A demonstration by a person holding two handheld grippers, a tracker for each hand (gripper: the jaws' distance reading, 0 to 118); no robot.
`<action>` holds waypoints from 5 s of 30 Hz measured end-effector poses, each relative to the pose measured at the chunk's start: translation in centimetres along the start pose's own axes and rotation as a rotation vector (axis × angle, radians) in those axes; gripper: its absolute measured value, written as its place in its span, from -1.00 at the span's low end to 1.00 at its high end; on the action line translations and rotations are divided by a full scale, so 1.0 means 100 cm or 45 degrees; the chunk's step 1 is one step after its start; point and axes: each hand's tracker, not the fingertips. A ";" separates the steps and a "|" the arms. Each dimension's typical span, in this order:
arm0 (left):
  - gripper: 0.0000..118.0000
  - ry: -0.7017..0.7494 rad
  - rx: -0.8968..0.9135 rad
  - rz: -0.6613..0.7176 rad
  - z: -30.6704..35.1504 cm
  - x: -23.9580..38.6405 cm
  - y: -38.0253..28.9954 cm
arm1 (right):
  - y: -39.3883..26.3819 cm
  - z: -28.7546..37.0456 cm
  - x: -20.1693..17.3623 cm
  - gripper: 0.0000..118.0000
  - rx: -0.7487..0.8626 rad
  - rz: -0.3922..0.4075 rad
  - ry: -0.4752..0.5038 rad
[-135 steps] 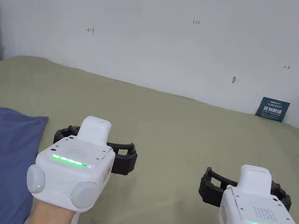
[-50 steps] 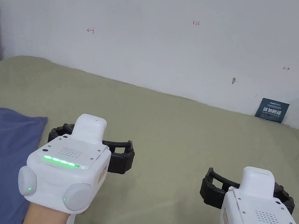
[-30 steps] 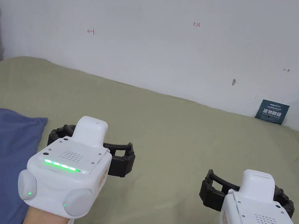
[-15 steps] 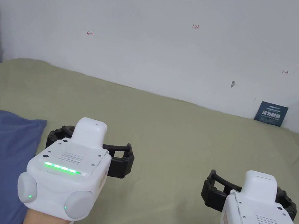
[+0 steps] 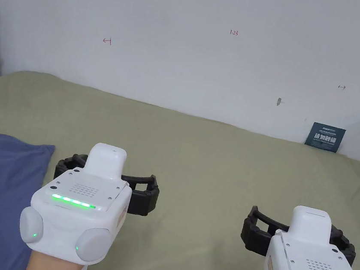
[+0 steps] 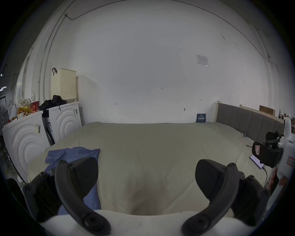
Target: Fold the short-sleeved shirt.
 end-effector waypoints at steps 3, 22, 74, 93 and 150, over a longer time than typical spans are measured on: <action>1.00 0.000 -0.001 0.008 0.000 -0.001 0.001 | 0.000 -0.001 0.000 1.00 -0.012 0.004 0.002; -0.98 0.062 -0.012 0.027 0.000 -0.031 0.010 | 0.008 -0.012 -0.013 -1.00 -0.001 0.044 -0.012; -0.97 0.460 -0.721 0.384 -0.219 -0.354 -0.089 | -0.025 -0.101 -0.359 -1.00 -0.207 0.101 0.892; -0.98 0.591 -0.876 0.227 -0.295 -0.329 -0.108 | -0.066 -0.111 -0.305 -1.00 -0.356 0.150 0.835; -1.00 -0.389 -0.415 0.006 -0.120 0.025 -0.016 | -0.041 -0.033 0.045 -1.00 -0.313 -0.054 0.046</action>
